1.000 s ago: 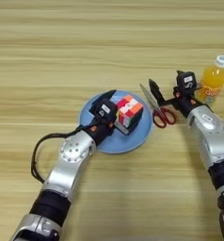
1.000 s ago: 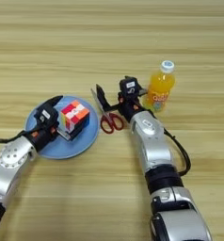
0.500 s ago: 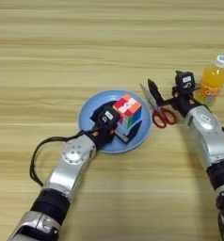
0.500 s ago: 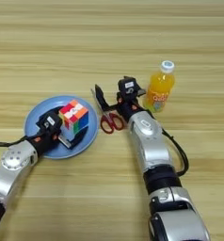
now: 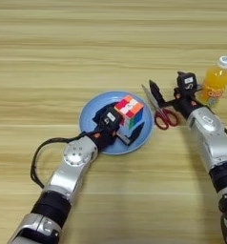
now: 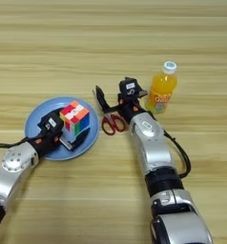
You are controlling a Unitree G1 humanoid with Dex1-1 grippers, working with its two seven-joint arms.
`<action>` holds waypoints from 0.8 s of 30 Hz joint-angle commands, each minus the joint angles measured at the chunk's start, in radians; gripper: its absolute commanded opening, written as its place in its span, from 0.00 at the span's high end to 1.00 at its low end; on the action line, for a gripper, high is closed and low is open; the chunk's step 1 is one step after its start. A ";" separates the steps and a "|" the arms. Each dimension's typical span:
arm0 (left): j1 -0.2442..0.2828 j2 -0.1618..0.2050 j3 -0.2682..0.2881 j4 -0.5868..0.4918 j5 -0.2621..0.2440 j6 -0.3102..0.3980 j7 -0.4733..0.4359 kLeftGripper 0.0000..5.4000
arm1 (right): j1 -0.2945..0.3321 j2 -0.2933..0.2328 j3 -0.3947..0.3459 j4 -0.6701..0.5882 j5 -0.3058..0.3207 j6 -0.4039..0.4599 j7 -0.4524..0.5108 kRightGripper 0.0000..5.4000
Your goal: Move the objects on the table
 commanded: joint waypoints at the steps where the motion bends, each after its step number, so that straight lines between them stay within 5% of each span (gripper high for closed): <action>1: 0.001 0.005 0.001 -0.001 0.008 -0.011 -0.006 0.14 | -0.017 0.001 0.004 -0.006 -0.008 -0.002 -0.001 0.00; 14: -0.001 -0.001 0.019 -0.017 -0.012 -0.042 0.002 0.39 | -0.013 -0.001 0.006 -0.007 -0.008 -0.004 -0.001 0.00; 24: -0.013 -0.014 0.093 -0.071 -0.065 -0.088 0.024 0.39 | -0.011 -0.004 0.004 -0.008 -0.007 -0.005 0.000 0.00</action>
